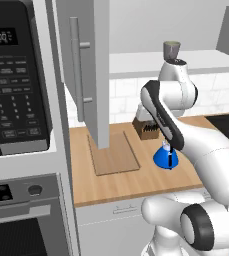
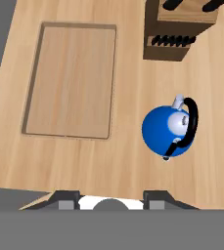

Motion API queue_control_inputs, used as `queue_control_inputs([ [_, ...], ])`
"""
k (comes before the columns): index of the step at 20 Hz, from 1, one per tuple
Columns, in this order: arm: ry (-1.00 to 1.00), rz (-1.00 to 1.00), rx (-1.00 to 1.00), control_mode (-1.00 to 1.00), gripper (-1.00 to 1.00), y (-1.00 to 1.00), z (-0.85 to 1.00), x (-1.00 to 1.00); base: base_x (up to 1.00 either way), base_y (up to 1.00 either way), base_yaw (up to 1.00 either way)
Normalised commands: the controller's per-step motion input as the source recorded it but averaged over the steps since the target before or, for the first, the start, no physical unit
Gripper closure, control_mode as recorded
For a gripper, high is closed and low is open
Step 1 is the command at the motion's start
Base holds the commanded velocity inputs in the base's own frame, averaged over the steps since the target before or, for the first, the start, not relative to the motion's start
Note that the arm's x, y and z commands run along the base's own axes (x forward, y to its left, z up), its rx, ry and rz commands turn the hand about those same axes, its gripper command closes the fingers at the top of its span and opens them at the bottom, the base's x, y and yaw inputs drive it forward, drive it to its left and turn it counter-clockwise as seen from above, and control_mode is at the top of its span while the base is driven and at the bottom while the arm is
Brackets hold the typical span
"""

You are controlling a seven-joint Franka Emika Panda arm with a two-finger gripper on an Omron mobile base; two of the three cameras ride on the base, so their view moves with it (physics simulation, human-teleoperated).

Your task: Pick the kettle from the counter and place it on the tray. Then pick the mug from the cabinet and place it on the tray. Then close the cabinet doors.

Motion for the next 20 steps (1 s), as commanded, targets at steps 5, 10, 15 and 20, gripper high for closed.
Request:
queue_control_inputs([
  [5, 0.00, 0.00, 0.00, -1.00, -1.00, -0.11, 0.00, -0.05, 0.00, 0.00, 0.00],
  [10, 0.00, -0.11, 0.00, -1.00, -1.00, -0.47, -0.14, -0.03, 0.00, 0.00, 0.00],
  [15, 0.03, -0.13, -0.01, -1.00, -1.00, -0.30, -0.20, -0.03, 0.00, 0.00, 0.00],
  [20, 0.00, 0.00, -0.01, -1.00, -1.00, -0.05, -0.09, 0.00, 0.00, 0.00, 0.00],
])
